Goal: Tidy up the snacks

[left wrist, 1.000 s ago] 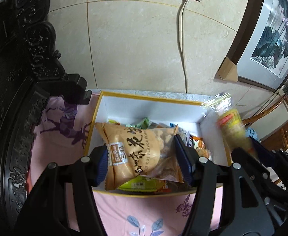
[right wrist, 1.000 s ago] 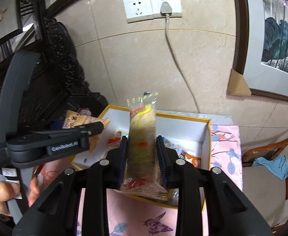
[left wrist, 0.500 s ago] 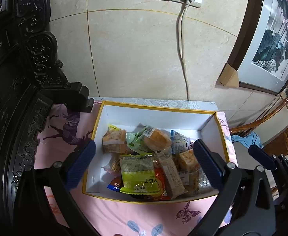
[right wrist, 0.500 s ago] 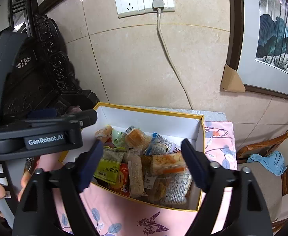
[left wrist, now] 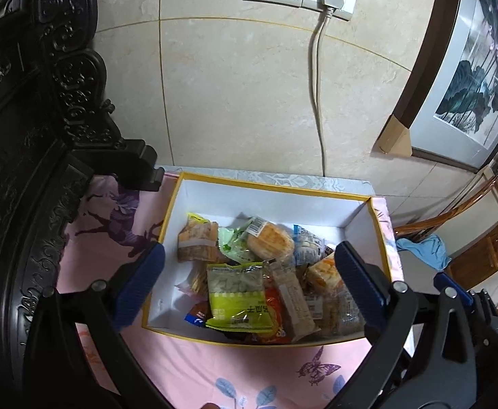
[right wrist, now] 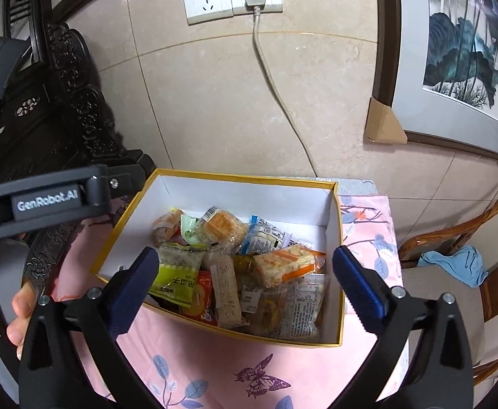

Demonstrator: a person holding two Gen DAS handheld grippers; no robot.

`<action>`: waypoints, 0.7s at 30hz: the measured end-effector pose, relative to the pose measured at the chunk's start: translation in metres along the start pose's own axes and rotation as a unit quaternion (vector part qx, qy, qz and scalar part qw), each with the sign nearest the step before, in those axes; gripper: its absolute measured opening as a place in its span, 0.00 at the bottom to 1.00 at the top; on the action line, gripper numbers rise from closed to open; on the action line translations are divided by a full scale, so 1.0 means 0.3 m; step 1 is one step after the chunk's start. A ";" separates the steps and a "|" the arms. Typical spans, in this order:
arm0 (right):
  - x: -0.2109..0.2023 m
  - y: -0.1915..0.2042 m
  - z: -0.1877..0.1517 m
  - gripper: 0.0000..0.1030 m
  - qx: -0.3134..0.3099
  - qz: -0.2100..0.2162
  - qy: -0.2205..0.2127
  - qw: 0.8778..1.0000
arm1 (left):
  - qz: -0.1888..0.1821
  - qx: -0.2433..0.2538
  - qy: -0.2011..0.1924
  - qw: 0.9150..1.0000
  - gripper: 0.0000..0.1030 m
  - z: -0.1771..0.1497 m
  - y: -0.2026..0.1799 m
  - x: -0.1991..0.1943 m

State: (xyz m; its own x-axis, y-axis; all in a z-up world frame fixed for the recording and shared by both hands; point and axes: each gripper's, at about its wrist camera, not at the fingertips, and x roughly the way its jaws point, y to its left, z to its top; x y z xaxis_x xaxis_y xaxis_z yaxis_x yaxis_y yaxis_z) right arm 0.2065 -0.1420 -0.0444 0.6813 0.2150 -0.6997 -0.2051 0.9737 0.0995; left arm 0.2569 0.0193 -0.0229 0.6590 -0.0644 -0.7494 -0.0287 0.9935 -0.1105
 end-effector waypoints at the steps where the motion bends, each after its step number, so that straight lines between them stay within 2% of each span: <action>1: -0.004 0.002 0.000 0.99 -0.002 -0.001 -0.002 1.000 | 0.004 0.002 -0.001 1.000 0.98 0.000 -0.002 -0.003; 7: -0.017 0.010 0.002 0.99 -0.006 0.004 -0.008 1.000 | 0.017 0.012 -0.005 1.000 0.98 -0.005 -0.010 -0.013; 11: -0.025 0.013 0.002 0.99 -0.006 0.004 -0.011 1.000 | 0.005 -0.003 0.002 1.000 0.98 -0.005 0.005 -0.011; 17: -0.037 0.012 0.000 0.99 -0.007 0.007 -0.015 1.000 | 0.027 0.004 0.013 1.000 0.98 -0.005 0.012 0.004; 21: -0.042 0.013 0.000 0.99 -0.009 0.010 -0.017 1.000 | 0.020 -0.002 0.013 1.000 0.98 -0.003 0.016 -0.001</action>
State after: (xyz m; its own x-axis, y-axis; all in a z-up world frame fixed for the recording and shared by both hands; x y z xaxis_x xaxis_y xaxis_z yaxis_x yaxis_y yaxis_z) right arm 0.1972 -0.1409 -0.0351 0.7009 0.2363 -0.6730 -0.2303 0.9680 0.1000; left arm 0.2560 0.0239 -0.0237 0.6382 -0.0274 -0.7694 -0.0574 0.9949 -0.0831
